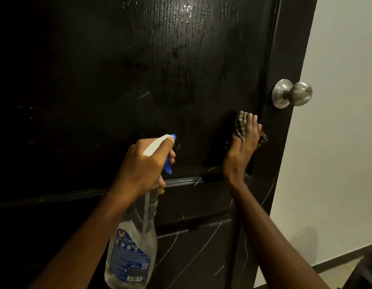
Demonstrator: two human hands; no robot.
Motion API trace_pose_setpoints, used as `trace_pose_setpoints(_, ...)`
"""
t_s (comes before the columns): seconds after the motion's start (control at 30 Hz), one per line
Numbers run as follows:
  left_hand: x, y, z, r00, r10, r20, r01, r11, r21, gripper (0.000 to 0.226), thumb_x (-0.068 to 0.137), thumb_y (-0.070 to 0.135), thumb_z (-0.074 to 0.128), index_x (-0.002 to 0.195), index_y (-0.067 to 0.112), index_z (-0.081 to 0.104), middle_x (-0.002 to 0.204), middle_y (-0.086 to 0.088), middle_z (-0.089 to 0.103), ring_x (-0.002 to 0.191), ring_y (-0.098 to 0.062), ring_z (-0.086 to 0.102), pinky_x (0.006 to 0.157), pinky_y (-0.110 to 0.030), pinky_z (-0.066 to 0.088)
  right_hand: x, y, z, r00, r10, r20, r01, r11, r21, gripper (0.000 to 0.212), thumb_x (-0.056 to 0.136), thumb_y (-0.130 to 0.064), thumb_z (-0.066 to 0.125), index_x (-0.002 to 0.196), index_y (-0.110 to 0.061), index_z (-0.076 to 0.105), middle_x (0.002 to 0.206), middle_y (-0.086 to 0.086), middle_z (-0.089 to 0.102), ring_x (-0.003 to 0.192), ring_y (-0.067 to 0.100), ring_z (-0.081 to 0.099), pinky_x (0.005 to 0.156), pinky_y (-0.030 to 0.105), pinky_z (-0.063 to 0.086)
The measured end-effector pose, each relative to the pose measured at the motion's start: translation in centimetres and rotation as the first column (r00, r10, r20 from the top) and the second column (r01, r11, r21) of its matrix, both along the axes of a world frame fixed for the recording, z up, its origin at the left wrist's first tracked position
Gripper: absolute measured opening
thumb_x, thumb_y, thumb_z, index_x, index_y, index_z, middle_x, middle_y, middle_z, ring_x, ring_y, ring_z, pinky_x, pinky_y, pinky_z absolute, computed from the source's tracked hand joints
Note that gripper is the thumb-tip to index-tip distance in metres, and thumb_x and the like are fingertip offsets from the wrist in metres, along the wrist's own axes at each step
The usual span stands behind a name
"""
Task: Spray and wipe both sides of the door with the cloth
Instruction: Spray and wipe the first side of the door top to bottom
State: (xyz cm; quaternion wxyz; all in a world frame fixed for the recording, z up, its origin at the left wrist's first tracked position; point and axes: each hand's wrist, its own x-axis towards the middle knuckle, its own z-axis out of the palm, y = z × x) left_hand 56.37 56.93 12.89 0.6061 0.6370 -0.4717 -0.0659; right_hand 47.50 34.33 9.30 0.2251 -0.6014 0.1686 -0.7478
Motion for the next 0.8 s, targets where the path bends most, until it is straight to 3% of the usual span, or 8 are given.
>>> trace_pose_setpoints(0.1,1.1,1.7,0.5,0.999,0.035,-0.003,-0.035,0.999,-0.036,0.045,0.101,0.043,0.047,0.079,0.009,0.067,0.06,0.0,0.068,0.035,-0.024,0.054,0.043,-0.034,0.05,3.7,3.3,0.6,0.975,-0.203,-0.086,0.196,0.977,-0.084,0.068,0.093,-0.031,0.041,0.159,-0.017,0.029,0.168,0.005,0.02,0.157,0.019,0.006,0.127,0.047,0.005)
trace_pose_setpoints(0.27,2.5,3.2,0.7,0.998,0.053,-0.022,-0.054,0.997,-0.047,0.046,0.102,0.041,0.046,0.081,0.007,0.068,0.082,-0.008,0.072,0.037,-0.028,0.054,0.044,-0.037,0.052,3.4,3.2,-5.2,0.772,-0.518,-0.369,0.126,0.694,-0.709,0.075,0.093,-0.039,0.046,0.161,-0.03,0.016,0.169,0.0,0.012,0.157,0.017,0.001,0.124,0.05,0.012)
trace_pose_setpoints(0.37,2.8,3.5,0.8,0.998,0.068,-0.016,-0.069,0.996,-0.048,0.045,0.102,0.04,0.045,0.083,0.006,0.067,0.086,-0.009,0.072,0.037,-0.028,0.054,0.043,-0.036,0.051,0.5,-0.4,-6.8,0.782,-0.513,-0.353,0.209,0.75,-0.628,0.079,0.091,-0.036,0.048,0.162,-0.033,0.012,0.169,0.001,0.013,0.157,0.018,0.004,0.121,0.055,0.021)
trace_pose_setpoints(0.47,3.0,3.8,0.9,0.997,0.079,0.001,-0.078,0.996,-0.037,0.045,0.102,0.04,0.045,0.084,0.006,0.068,0.086,-0.009,0.072,0.038,-0.028,0.055,0.044,-0.038,0.053,0.2,-1.3,-3.0,0.902,-0.38,-0.204,0.332,0.914,-0.234,0.07,0.093,-0.026,0.044,0.16,-0.016,0.025,0.167,0.012,0.02,0.156,0.025,0.008,0.125,0.056,0.013)
trace_pose_setpoints(0.53,3.0,4.0,1.0,0.996,0.09,0.0,-0.09,0.995,-0.039,0.044,0.102,0.041,0.045,0.085,0.007,0.068,0.086,-0.008,0.073,0.039,-0.028,0.056,0.045,-0.039,0.053,1.6,0.3,1.0,0.916,-0.376,-0.14,0.367,0.926,-0.082,0.071,0.092,-0.028,0.042,0.159,-0.012,0.027,0.167,0.011,0.021,0.156,0.027,0.01,0.125,0.055,0.01)
trace_pose_setpoints(0.63,3.2,4.4,1.4,0.994,0.105,-0.022,-0.106,0.992,-0.061,0.045,0.102,0.042,0.044,0.084,0.008,0.067,0.084,-0.009,0.072,0.039,-0.028,0.055,0.044,-0.036,0.052,4.9,4.4,3.3,0.885,-0.432,-0.174,0.385,0.888,-0.25,0.069,0.094,-0.033,0.043,0.159,-0.015,0.028,0.167,0.011,0.021,0.156,0.028,0.012,0.125,0.053,0.009)
trace_pose_setpoints(0.73,3.3,4.8,1.7,0.993,0.115,-0.023,-0.116,0.991,-0.063,0.045,0.102,0.042,0.045,0.084,0.008,0.067,0.078,-0.01,0.071,0.039,-0.026,0.055,0.045,-0.036,0.051,6.4,6.7,0.3,0.82,-0.499,-0.28,0.286,0.781,-0.555,0.068,0.096,-0.041,0.042,0.159,-0.022,0.024,0.166,0.007,0.021,0.157,0.022,0.007,0.123,0.052,0.014)
trace_pose_setpoints(0.8,3.3,4.9,1.8,0.993,0.115,-0.025,-0.116,0.992,-0.057,0.044,0.102,0.042,0.046,0.084,0.008,0.068,0.075,-0.007,0.071,0.039,-0.026,0.054,0.044,-0.035,0.052,5.6,5.8,-2.7,0.778,-0.53,-0.339,0.243,0.75,-0.615,0.07,0.095,-0.043,0.042,0.159,-0.026,0.019,0.167,0.003,0.017,0.157,0.018,0.002,0.122,0.053,0.019)
